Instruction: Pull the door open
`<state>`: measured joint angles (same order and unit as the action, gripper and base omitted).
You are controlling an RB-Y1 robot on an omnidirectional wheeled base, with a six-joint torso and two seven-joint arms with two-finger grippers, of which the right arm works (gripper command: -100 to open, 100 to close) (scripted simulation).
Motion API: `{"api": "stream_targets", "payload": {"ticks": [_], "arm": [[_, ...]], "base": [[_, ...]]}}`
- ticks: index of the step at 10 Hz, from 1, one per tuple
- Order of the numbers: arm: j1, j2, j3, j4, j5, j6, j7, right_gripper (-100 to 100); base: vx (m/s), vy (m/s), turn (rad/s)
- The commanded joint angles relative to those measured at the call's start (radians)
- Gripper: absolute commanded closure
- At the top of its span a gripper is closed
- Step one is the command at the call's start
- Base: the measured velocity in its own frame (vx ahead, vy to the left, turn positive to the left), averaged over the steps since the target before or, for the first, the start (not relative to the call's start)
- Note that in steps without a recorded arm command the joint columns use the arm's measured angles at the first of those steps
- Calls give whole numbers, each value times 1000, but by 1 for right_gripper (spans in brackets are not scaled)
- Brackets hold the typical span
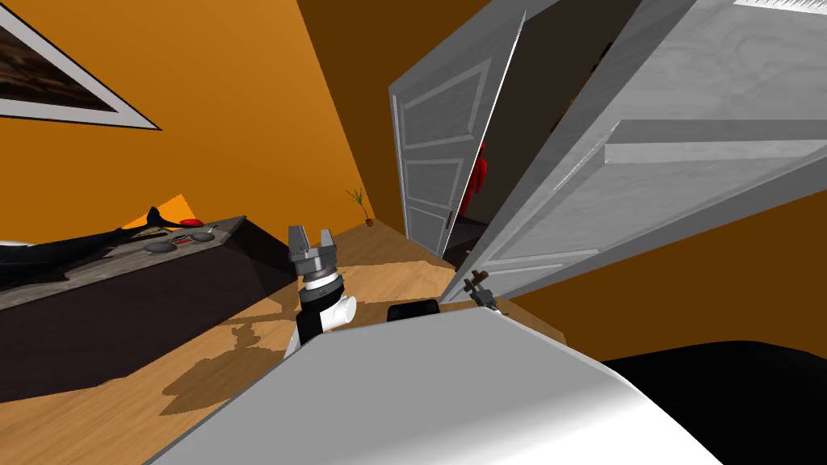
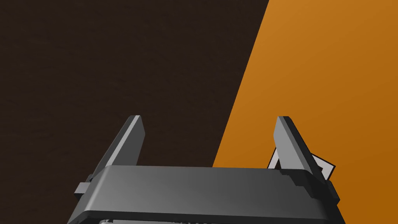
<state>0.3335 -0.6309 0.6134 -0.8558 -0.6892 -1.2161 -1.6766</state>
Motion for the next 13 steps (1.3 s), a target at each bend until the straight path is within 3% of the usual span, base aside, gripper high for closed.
{"api": "stream_targets", "payload": {"ticks": [1, 2, 13], "arm": [[-2, -10, 6, 11, 2, -24, -15, 100], [-2, -5, 5, 12, 2, -13, -9, 100], [-30, -26, 50, 85, 28, -85, -69, 100]], "base": [[-235, -22, 126], [-105, -11, 24], [-190, -49, 126]]}}
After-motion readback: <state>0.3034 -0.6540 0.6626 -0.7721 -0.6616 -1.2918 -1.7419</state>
